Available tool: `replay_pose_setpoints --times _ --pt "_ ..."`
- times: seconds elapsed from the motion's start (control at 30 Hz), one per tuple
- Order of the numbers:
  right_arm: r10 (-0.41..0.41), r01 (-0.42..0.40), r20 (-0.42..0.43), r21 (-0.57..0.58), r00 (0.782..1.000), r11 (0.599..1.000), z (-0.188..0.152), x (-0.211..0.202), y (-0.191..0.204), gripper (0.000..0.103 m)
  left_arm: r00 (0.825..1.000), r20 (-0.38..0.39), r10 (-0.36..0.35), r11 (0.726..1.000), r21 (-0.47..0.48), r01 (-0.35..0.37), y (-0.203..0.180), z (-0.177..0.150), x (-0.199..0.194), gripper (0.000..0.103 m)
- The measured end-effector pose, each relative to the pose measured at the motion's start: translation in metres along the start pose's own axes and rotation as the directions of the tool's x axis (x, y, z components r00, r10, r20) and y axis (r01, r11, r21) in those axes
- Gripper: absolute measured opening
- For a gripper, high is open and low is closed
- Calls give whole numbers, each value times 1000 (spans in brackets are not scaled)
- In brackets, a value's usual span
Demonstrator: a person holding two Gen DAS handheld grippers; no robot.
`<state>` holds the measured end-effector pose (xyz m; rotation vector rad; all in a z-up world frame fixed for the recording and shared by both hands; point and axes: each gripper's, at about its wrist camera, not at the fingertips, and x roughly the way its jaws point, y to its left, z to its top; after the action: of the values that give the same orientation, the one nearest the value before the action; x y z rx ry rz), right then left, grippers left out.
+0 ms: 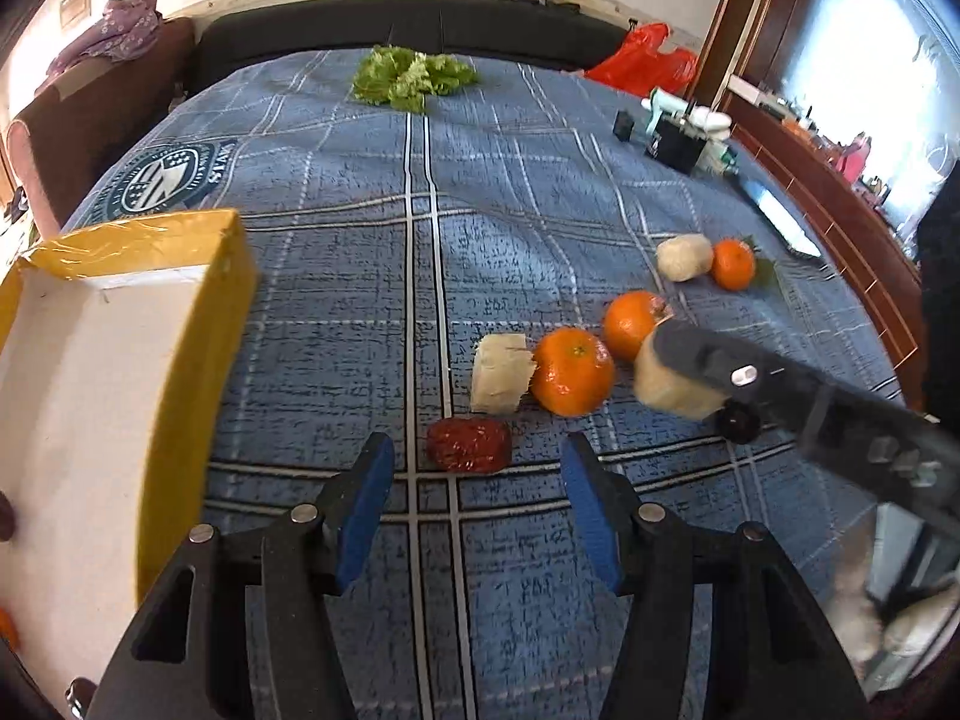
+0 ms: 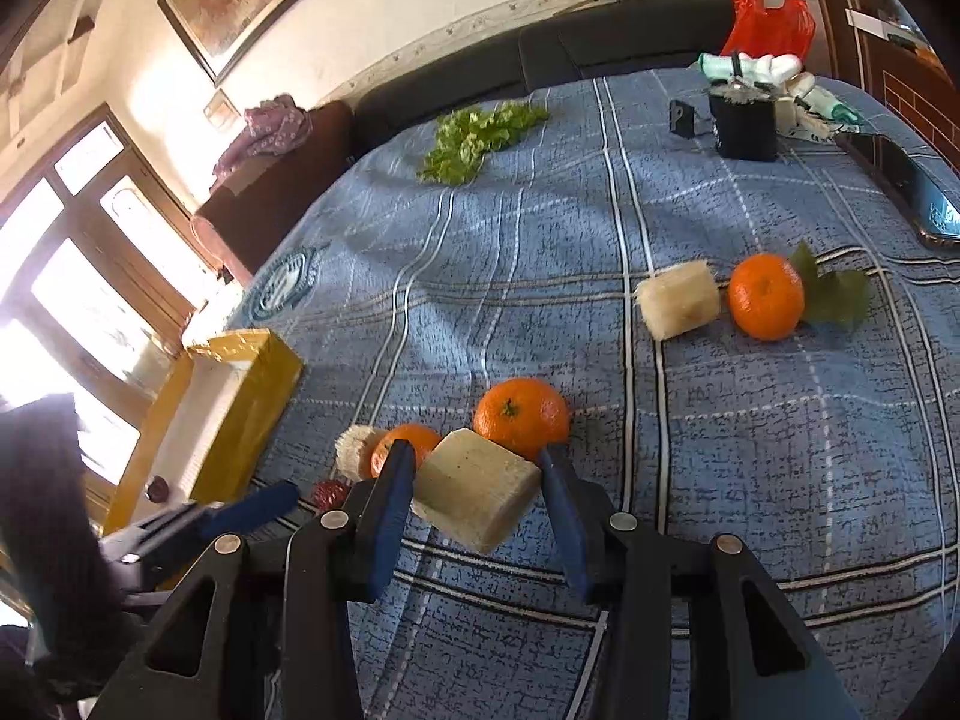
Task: Organize fruits
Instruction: 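Carry the red date and the yam chunk into the tray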
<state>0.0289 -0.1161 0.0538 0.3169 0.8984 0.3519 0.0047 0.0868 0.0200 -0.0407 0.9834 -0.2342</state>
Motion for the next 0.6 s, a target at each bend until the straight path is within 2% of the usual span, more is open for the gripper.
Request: replay_pose_setpoints --times 0.03,0.1,0.13,0.37,0.6 --pt "1 -1 6 2 1000 1000 1 -2 0 47 1000 -2 7 1000 2 -7 0 0 2 57" --pt "3 -3 18 10 1000 1000 2 -4 -2 47 999 9 31 1000 3 -31 -1 0 4 46" --pt "4 -4 20 14 1000 1000 3 -5 -3 47 999 9 31 1000 5 -31 -1 0 4 30" --pt "10 -11 24 20 1000 1000 3 -4 -5 47 999 34 39 999 -12 -39 -3 -4 -4 30" --pt "49 -48 48 -20 998 999 0 -11 5 47 992 118 34 992 -125 -19 16 -13 -60 30"
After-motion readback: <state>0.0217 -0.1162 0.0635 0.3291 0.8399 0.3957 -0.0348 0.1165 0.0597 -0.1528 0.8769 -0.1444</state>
